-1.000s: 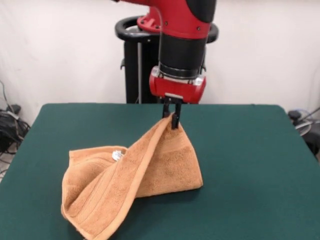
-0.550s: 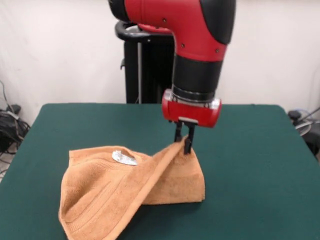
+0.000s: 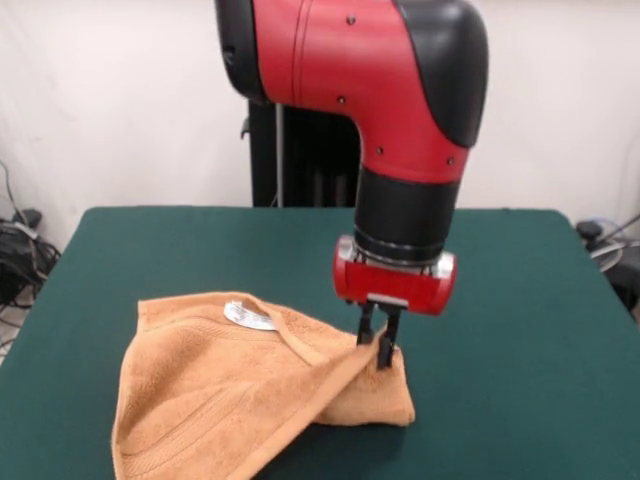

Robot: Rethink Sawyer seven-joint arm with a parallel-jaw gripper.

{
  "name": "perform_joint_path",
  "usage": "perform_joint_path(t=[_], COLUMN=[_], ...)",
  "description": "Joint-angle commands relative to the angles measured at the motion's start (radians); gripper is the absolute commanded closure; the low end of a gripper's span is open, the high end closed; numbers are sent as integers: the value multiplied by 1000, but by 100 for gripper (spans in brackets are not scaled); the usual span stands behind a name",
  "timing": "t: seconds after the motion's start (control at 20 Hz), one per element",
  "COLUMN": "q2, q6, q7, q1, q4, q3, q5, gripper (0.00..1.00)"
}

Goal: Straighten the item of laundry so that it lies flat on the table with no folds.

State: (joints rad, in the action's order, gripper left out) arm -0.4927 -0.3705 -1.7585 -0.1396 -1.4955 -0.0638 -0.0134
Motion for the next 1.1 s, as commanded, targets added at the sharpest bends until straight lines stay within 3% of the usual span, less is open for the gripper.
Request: perform_joint_path(t=[0.05, 1.1], q2=[102, 324], q6=[-2, 19], q7=[-146, -158], q1=[22, 66], q4=[117, 393], q3=[105, 104], q5=[-55, -107], gripper=[100, 100])
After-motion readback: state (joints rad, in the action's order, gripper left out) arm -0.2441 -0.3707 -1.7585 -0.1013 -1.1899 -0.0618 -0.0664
